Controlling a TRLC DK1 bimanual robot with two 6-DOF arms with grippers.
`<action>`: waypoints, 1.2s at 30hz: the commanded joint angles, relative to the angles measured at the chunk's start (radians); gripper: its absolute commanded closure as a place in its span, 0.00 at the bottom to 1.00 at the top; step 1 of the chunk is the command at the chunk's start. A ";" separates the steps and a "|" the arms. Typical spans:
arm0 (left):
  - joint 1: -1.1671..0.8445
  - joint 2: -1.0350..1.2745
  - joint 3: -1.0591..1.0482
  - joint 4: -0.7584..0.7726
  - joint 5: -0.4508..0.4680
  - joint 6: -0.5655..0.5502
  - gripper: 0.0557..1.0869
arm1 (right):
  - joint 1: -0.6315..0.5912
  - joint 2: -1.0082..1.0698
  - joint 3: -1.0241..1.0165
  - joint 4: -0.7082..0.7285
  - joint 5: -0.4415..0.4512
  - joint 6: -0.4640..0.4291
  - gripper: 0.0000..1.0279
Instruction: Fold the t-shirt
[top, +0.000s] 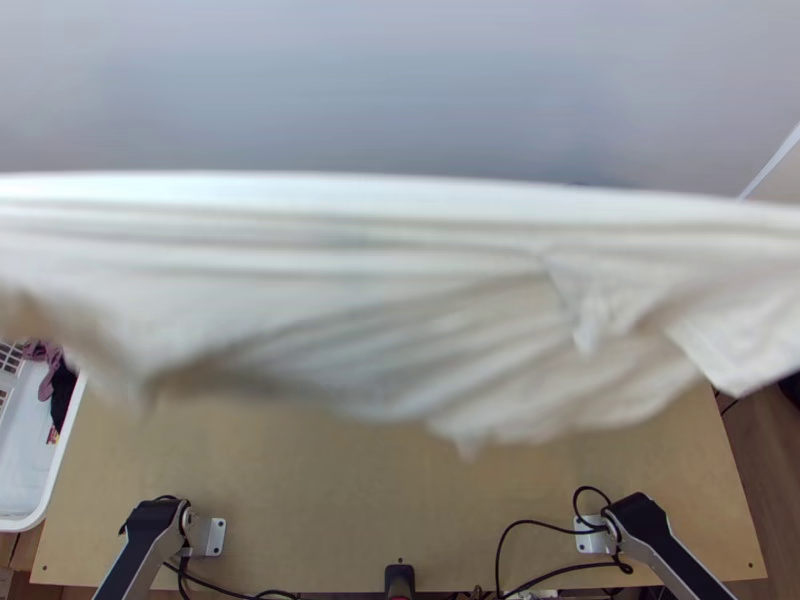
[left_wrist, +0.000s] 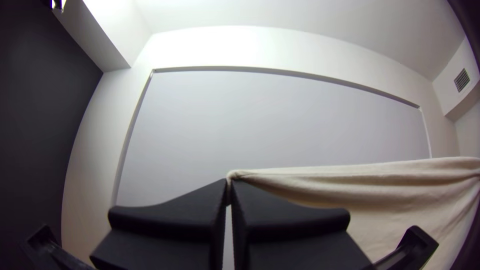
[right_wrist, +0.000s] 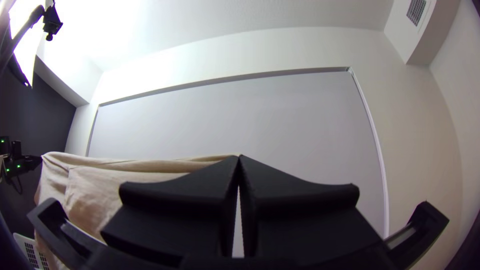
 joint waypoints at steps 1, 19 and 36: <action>-0.009 -0.038 -0.072 -0.069 -0.033 -0.050 0.96 | 0.013 -0.053 -0.036 -0.050 0.041 0.025 0.97; -0.015 -0.384 -0.791 -0.345 0.128 -0.195 0.96 | 0.169 -0.185 -0.564 -0.263 0.033 0.297 0.97; -0.045 0.263 -0.830 0.173 0.149 -0.241 0.96 | -0.065 0.473 -0.619 0.093 -0.133 0.452 0.97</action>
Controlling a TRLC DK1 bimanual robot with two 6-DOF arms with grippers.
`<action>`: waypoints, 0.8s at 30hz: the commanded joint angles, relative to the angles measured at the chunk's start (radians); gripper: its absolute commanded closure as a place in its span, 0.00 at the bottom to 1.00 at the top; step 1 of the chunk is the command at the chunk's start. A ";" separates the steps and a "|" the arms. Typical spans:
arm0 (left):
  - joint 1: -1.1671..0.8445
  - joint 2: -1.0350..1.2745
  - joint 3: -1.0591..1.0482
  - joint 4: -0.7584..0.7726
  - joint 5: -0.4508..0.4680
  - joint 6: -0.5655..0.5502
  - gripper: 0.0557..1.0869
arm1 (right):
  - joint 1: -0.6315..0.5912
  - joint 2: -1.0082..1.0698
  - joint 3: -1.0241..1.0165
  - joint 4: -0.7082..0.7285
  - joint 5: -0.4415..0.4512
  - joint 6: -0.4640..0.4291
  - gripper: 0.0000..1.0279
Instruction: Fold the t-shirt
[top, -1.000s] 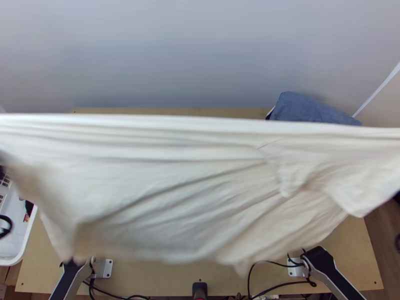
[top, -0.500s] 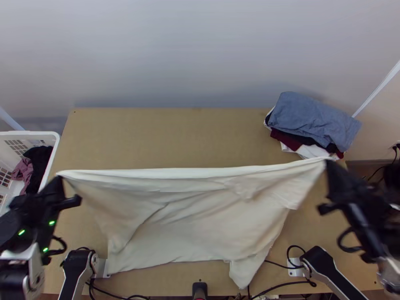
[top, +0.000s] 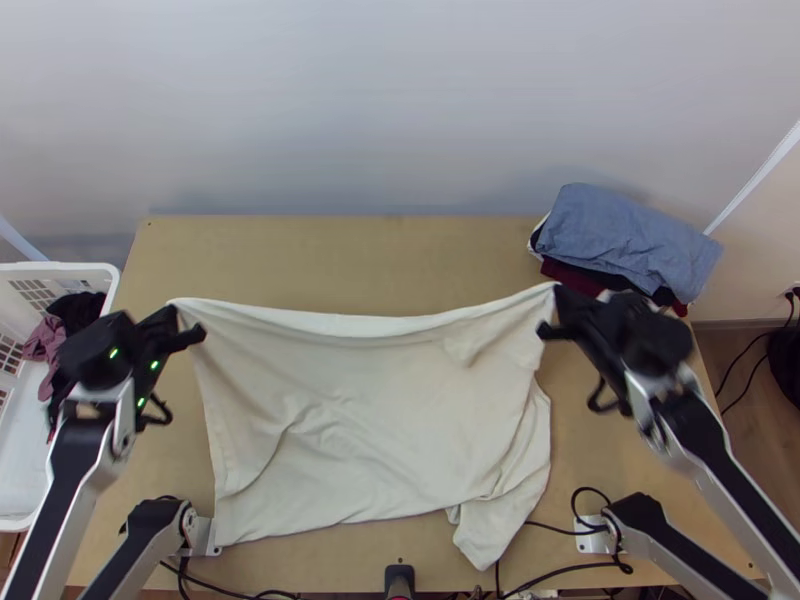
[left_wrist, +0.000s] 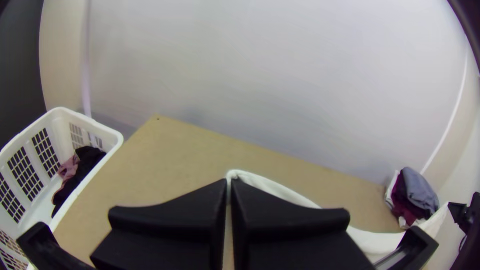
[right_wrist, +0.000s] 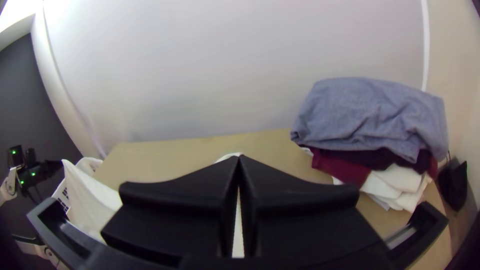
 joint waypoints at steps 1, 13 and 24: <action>-0.002 0.144 0.052 0.073 0.006 -0.024 0.96 | -0.043 0.161 0.108 0.035 -0.018 0.061 0.97; 0.013 0.613 0.294 0.214 0.001 -0.045 0.96 | -0.100 0.657 0.447 0.004 -0.018 0.117 0.97; 0.068 1.003 0.646 0.136 0.003 -0.094 0.96 | -0.108 0.969 0.772 -0.078 -0.018 0.156 0.97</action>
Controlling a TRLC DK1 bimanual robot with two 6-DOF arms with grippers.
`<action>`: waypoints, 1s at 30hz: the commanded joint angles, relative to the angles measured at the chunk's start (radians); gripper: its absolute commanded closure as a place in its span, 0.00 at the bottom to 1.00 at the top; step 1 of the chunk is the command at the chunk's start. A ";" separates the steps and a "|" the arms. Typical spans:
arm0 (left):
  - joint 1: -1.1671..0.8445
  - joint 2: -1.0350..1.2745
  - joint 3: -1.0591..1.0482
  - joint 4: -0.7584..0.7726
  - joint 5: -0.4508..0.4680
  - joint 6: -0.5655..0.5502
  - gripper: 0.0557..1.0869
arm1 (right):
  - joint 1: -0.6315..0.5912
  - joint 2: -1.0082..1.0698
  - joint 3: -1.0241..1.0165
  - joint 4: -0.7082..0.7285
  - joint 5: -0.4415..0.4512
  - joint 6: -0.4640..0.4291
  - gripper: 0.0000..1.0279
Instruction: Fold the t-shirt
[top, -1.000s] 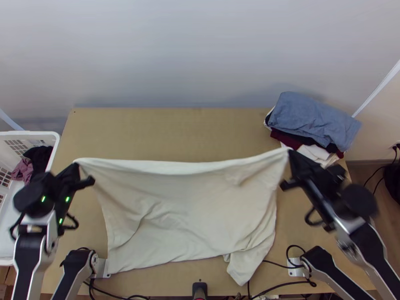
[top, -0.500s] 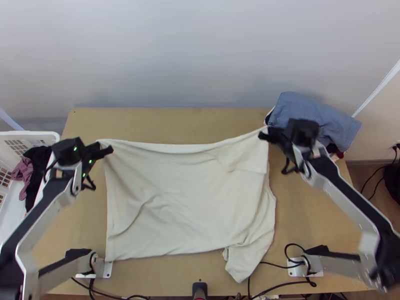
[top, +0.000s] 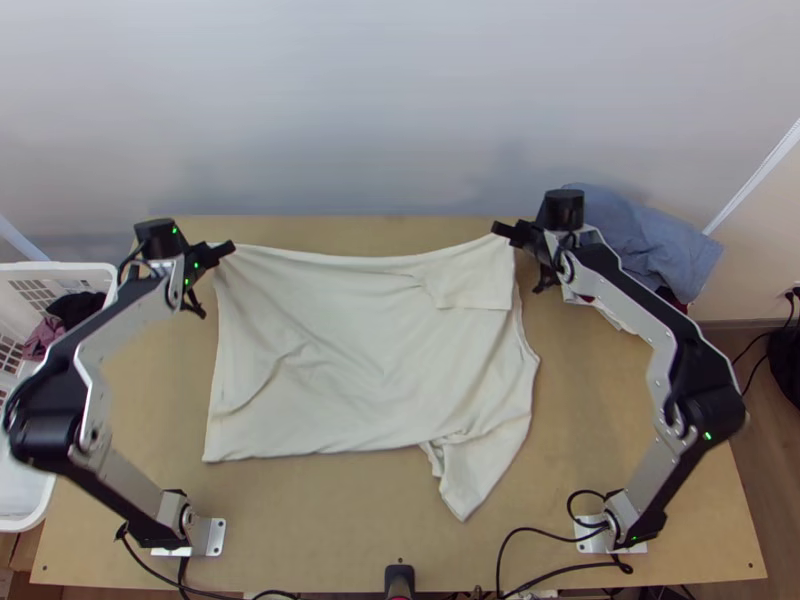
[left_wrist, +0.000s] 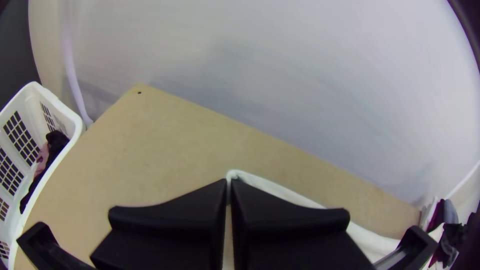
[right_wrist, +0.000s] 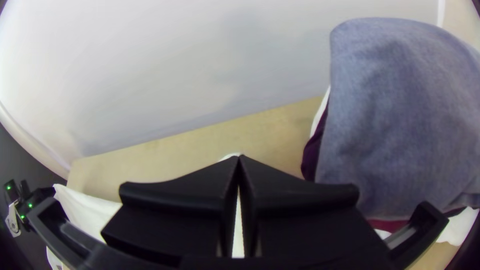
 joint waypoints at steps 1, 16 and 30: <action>0.018 0.099 0.122 -0.029 0.003 -0.038 0.96 | -0.008 0.069 0.095 0.002 0.003 0.038 0.97; 0.038 0.208 0.411 -0.334 -0.001 -0.095 0.05 | 0.015 0.109 0.213 -0.006 0.120 0.037 0.20; 0.036 -0.148 0.277 -0.384 0.064 -0.038 0.05 | 0.071 -0.500 -0.111 -0.282 0.006 0.285 0.12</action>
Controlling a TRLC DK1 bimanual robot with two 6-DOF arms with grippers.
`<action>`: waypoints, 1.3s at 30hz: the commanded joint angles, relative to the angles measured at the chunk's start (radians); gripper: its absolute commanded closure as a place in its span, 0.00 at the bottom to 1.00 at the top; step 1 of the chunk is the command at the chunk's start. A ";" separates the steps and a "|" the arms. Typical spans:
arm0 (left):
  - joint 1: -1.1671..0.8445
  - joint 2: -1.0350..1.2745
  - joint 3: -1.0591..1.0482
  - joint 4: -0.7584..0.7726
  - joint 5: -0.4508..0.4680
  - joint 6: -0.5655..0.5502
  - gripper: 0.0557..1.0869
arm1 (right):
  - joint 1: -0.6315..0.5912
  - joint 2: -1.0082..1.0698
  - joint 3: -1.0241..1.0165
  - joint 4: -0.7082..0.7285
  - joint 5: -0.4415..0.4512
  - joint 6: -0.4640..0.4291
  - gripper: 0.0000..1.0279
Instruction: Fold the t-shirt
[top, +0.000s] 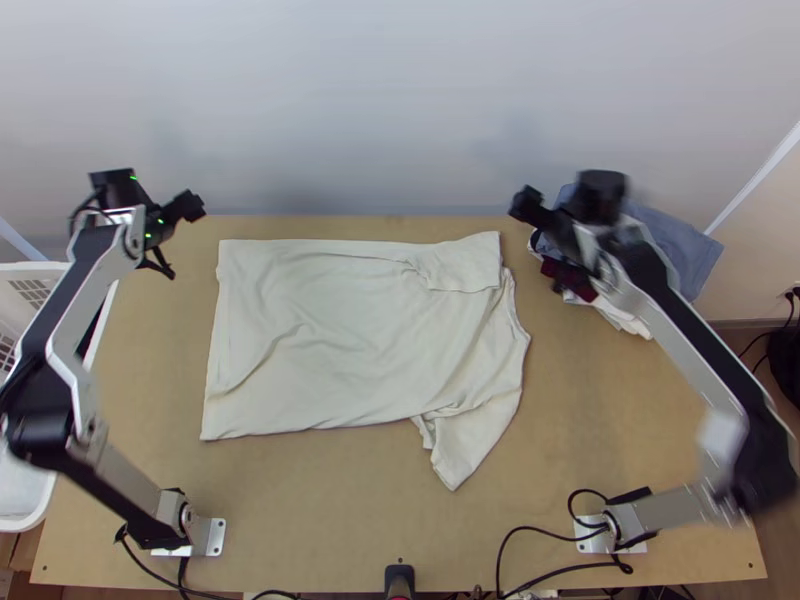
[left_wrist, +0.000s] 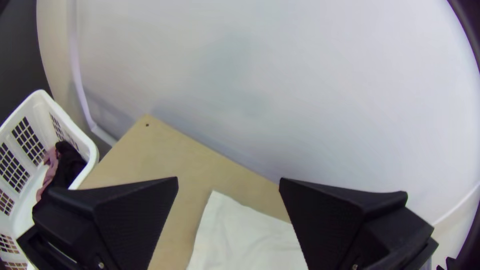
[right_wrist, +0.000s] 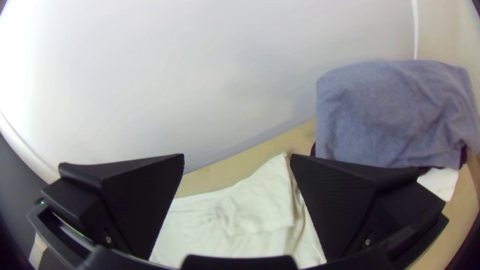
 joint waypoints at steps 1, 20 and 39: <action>-0.020 -0.124 -0.075 -0.014 0.012 0.023 0.05 | 0.023 -0.159 -0.087 -0.123 -0.037 0.088 0.15; -0.052 -0.385 -0.248 -0.066 0.012 0.066 0.05 | -0.003 -0.570 -0.753 -0.351 -0.336 0.186 0.62; -0.057 -0.451 -0.297 -0.098 0.011 0.070 0.05 | 0.037 -0.309 -0.826 -0.318 -0.398 0.133 0.56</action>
